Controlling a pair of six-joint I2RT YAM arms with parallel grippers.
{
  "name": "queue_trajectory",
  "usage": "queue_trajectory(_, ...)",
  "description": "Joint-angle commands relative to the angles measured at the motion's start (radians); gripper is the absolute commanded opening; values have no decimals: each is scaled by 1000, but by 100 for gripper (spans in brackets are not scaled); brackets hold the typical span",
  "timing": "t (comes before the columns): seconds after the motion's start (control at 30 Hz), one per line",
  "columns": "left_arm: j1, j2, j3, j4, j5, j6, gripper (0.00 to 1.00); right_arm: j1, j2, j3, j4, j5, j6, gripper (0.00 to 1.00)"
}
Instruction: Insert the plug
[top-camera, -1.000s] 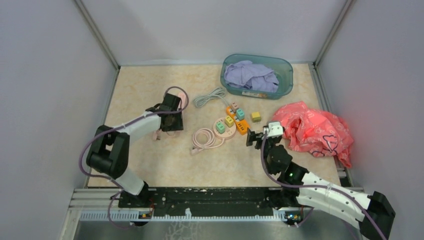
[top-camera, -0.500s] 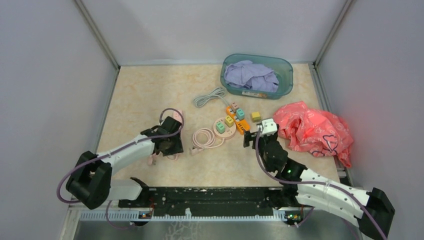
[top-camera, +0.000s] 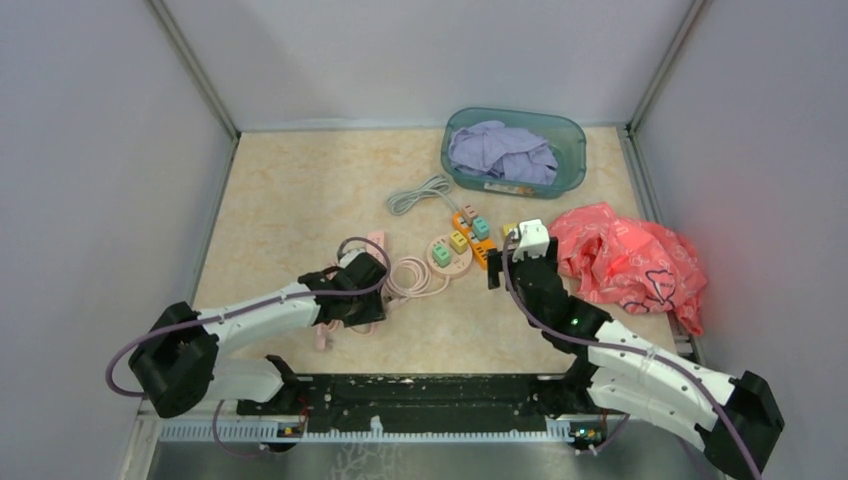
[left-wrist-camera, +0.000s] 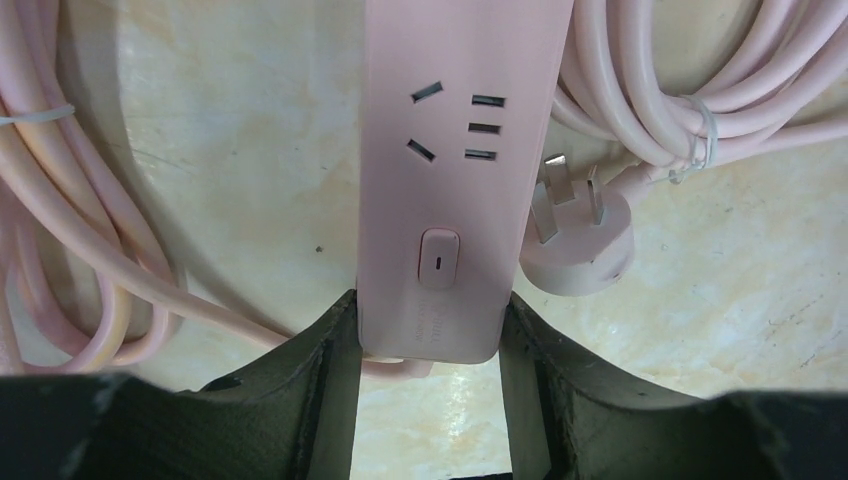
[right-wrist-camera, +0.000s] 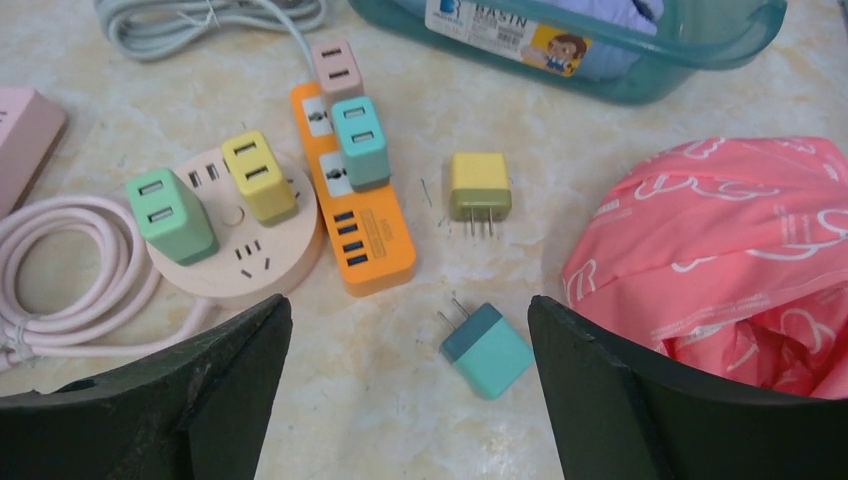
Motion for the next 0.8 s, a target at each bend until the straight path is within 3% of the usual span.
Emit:
queue_trajectory(0.0, -51, 16, -23, 35, 51, -97, 43, -32, 23, 78, -88, -32, 76, 88)
queue_trajectory(0.5, -165, 67, 28, 98, 42, -141, 72, -200, 129, 103, -168, -173, 141, 90)
queue_trajectory(0.77, -165, -49, 29, 27, -48, -120, 88, -263, 191, 102, -152, -222, 159, 90)
